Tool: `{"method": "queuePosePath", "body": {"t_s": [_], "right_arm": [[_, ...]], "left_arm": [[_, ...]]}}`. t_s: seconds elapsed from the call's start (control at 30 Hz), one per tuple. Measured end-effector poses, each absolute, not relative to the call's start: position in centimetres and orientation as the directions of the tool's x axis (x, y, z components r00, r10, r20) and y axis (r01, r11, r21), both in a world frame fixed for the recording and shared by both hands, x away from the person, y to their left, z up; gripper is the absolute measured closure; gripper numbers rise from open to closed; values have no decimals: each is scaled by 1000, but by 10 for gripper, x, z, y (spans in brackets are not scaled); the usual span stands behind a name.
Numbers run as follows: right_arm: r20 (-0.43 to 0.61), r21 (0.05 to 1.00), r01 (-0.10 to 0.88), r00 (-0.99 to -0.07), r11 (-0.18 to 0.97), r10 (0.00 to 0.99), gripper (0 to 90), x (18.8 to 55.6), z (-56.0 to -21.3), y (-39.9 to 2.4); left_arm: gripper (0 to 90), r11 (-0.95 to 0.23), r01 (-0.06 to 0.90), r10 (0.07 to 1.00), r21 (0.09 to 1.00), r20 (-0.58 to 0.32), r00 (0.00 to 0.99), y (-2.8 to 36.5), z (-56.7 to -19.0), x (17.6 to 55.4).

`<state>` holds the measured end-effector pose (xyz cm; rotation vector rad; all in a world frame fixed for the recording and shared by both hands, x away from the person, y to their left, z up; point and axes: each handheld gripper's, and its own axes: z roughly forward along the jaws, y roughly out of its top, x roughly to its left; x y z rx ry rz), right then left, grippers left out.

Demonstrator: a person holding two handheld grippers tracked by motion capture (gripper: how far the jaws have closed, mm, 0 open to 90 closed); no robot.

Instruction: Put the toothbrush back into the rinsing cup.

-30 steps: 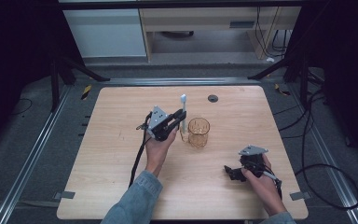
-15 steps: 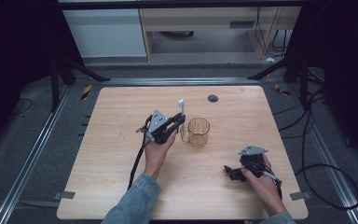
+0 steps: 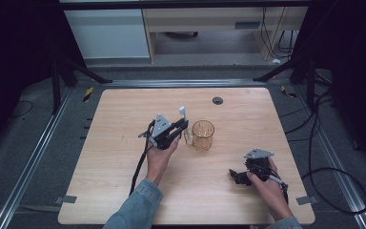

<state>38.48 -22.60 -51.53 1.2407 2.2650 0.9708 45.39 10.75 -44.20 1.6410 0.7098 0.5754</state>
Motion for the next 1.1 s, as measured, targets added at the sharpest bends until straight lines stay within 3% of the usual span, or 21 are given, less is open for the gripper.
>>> {"method": "queuePosePath", "body": {"t_s": [1.1], "right_arm": [[-2,724,581,-537,372,844,5,385,-515,-226]], "left_arm": [[785,-167,182,711,969,-9,703,104,-453,456]]}}
